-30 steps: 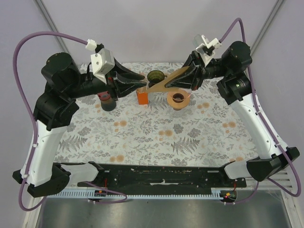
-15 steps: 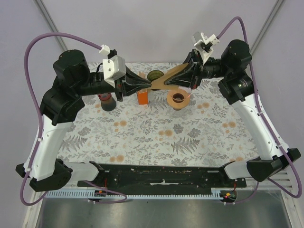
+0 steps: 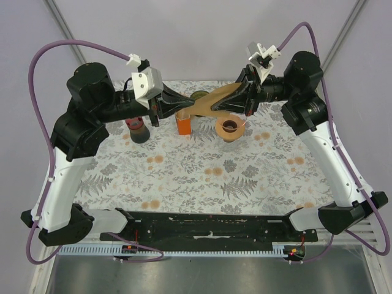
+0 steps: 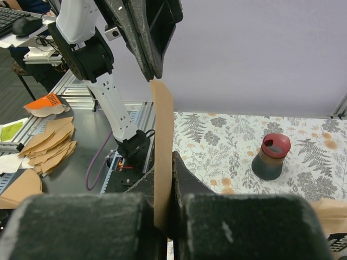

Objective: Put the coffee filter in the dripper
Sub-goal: Place the coffee filter in the coffee dripper.

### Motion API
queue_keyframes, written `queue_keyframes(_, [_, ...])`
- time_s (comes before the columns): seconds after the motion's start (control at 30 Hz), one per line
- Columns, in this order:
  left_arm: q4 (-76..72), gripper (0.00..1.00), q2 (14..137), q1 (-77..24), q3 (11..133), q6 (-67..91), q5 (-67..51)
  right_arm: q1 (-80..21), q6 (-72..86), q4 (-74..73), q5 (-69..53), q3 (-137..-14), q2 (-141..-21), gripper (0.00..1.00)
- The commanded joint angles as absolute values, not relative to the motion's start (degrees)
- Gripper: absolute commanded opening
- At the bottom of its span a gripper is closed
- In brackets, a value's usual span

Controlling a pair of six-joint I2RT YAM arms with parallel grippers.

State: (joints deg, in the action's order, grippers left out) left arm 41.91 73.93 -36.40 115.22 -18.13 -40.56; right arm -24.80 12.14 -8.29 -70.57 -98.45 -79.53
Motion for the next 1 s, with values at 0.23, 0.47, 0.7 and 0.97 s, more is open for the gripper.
queue_keyframes(0.23, [42.36,0.02,72.60,-37.00,113.47,-21.44,-39.29,-25.05,11.69,-8.09,-69.87,-101.25,-78.05,0.00])
queue_keyframes(0.47, [43.86,0.08,72.69,-37.97,113.47,-23.29,-38.68,-25.14,11.51,-8.26,-69.87,-101.51,-78.14,0.00])
queue_keyframes(0.7, [43.51,0.20,72.69,-38.06,114.17,-25.05,-35.60,-25.14,11.34,-8.52,-69.78,-101.60,-78.13,0.00])
queue_keyframes(0.97, [43.59,0.30,72.68,-38.06,117.33,-24.17,-38.06,-25.05,10.28,-9.32,-69.43,-101.16,-78.22,0.00])
